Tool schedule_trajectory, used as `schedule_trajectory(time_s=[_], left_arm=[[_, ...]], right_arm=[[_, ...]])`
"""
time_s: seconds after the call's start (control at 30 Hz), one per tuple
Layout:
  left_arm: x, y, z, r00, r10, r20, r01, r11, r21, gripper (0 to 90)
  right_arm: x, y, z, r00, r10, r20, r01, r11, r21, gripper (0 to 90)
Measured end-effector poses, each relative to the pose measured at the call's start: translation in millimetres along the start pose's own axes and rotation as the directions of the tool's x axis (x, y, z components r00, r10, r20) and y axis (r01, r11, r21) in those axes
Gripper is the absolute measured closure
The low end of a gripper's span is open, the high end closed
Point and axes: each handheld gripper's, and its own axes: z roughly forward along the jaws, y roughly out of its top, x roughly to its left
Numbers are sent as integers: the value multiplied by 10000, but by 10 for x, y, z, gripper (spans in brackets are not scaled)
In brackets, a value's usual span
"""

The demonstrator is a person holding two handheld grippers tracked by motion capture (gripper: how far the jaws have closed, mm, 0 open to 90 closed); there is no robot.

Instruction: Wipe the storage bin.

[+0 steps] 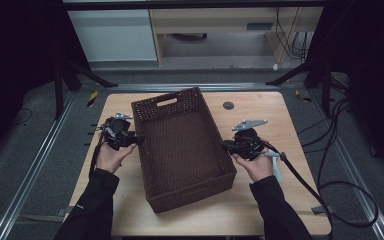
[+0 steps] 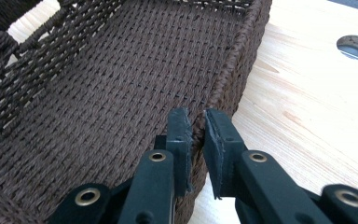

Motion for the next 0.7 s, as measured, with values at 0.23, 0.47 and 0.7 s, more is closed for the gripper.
schedule_trajectory(time_s=[0.23,0.47,0.7], left_arm=[[-86,-30,40,9993,273,-271,-268,9995,189,564],[18,28,143,10000,-82,-35,81,9998,-178,644],[24,34,166,9998,181,-1,-181,9997,-192,586]], right_arm=[[69,-20,-82,9991,-25,-429,43,9991,414,782],[6,40,-24,9996,278,-49,-279,9995,-138,692],[77,57,105,9995,186,250,-181,9996,-224,781]])
